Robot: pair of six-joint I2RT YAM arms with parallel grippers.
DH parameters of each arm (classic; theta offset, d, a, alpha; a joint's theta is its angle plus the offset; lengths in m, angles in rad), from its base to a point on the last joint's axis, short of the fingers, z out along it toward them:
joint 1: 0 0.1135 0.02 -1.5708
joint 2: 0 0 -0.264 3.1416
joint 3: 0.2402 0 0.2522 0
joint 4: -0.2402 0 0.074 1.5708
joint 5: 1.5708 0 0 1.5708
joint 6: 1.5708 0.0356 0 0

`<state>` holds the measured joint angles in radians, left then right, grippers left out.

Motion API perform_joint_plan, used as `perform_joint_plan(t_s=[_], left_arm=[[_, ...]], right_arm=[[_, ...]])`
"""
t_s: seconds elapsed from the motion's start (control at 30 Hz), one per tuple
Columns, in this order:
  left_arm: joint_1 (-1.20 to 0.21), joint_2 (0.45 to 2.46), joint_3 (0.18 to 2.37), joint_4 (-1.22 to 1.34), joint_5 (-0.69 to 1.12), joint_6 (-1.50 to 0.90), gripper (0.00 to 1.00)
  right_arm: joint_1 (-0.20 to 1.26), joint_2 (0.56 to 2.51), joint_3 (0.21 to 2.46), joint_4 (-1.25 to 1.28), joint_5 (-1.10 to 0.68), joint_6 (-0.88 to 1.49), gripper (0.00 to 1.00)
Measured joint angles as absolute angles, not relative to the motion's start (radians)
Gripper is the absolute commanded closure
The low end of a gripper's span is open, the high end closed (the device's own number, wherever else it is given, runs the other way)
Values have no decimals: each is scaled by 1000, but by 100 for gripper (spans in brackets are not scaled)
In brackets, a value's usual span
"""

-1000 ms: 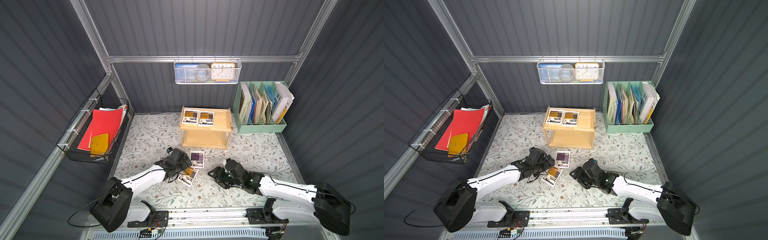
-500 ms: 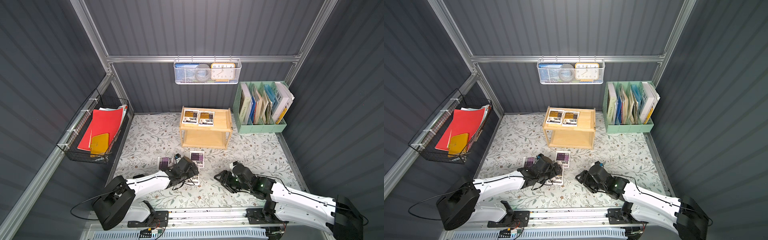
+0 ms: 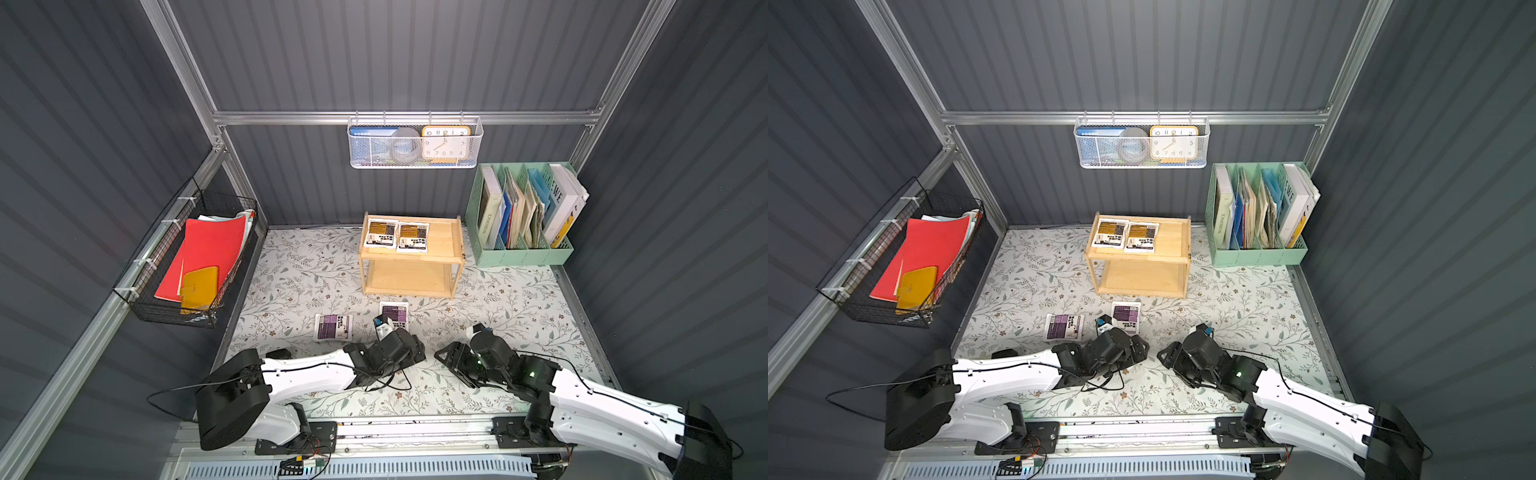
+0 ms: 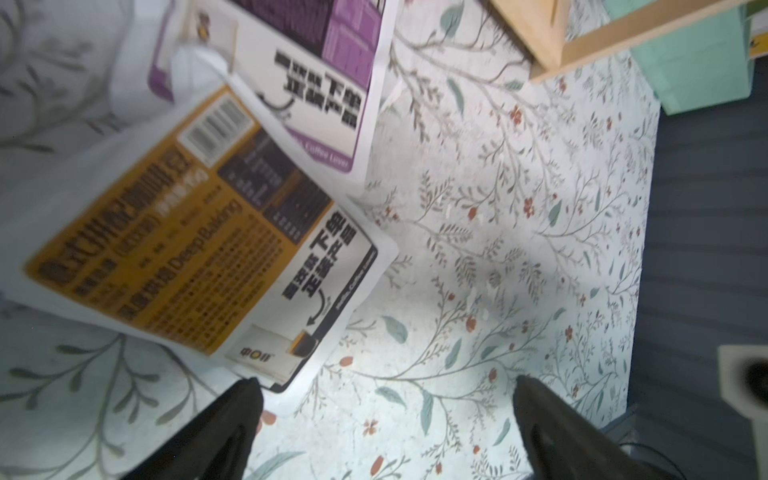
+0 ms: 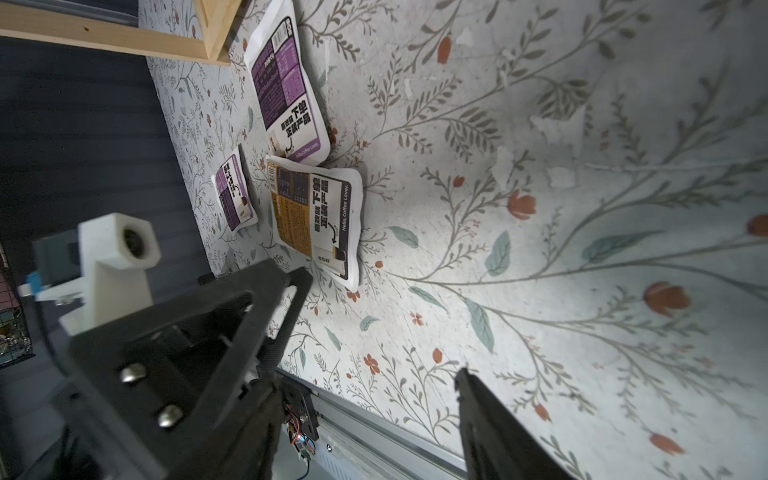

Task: Place the bagged coffee beans on the shelf by color
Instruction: Adjust the bagged coffee beans at the center of the board, then pick up the bagged coffee beans at the center of the board.

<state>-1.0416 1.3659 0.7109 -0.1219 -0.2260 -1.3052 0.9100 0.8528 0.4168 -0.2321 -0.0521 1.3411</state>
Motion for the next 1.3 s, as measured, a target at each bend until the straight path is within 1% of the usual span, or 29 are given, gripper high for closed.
perform_joint_plan(t_s=[0.13, 0.33, 0.43, 0.77, 0.93, 1.3], left_arm=[[-1019, 1298, 770, -264, -331, -1311, 0], [-842, 1247, 774, -378, -395, -1244, 0], [-799, 1248, 767, -393, -402, -1205, 0], [-781, 1353, 723, -367, -377, -1136, 0], [-780, 1367, 705, -339, -352, -1124, 0], [-780, 1397, 673, -289, -294, -1112, 0]], right_arm=[[914, 878, 416, -231, -53, 1341, 30], [946, 974, 418, -180, -55, 1342, 30], [970, 1035, 425, -142, -51, 1345, 30], [1016, 1203, 456, 26, -6, 1377, 30], [1017, 1286, 467, 93, 12, 1387, 30], [1017, 1404, 486, 199, 23, 1411, 30]])
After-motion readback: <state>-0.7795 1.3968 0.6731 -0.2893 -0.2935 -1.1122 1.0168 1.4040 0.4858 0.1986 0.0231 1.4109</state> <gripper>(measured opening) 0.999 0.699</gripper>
